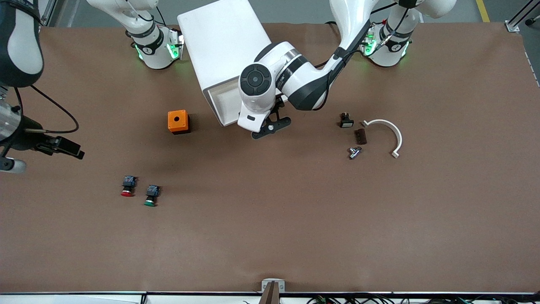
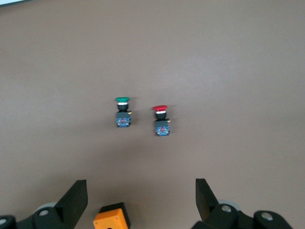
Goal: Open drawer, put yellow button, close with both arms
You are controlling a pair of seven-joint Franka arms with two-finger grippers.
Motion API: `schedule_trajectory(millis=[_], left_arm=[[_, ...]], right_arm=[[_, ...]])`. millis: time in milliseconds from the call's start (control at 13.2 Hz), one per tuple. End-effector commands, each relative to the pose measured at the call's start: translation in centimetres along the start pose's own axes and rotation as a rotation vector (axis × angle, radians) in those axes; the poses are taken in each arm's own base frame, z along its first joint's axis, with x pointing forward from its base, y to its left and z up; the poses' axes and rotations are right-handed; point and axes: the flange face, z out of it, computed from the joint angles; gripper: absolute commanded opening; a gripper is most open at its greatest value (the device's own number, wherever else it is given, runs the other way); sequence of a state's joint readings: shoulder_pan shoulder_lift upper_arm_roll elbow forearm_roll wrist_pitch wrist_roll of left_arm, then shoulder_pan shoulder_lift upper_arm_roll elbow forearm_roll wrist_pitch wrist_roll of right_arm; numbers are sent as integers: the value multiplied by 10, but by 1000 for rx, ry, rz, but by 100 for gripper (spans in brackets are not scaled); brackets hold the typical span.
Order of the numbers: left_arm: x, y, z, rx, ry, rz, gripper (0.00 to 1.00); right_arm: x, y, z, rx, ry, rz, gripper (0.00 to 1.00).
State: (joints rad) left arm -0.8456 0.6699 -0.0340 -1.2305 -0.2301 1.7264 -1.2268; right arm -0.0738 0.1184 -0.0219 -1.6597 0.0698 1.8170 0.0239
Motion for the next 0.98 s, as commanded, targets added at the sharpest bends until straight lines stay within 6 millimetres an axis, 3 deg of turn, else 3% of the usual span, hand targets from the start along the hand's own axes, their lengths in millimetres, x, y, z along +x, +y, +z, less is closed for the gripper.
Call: schedule_trajectory(millis=[0, 151, 378, 907], left_arm=[[-25, 1, 4, 6, -64, -17, 99], [-31, 2, 8, 5, -102, -44, 99], [-44, 4, 18, 9, -161, -62, 99], [-56, 5, 35, 5, -314, -108, 99]], right_arm=[[-27, 13, -25, -24, 26, -57, 100], [-39, 14, -44, -28, 43, -73, 100], [-49, 5, -57, -55, 32, -99, 100], [-57, 7, -92, -59, 71, -95, 100]])
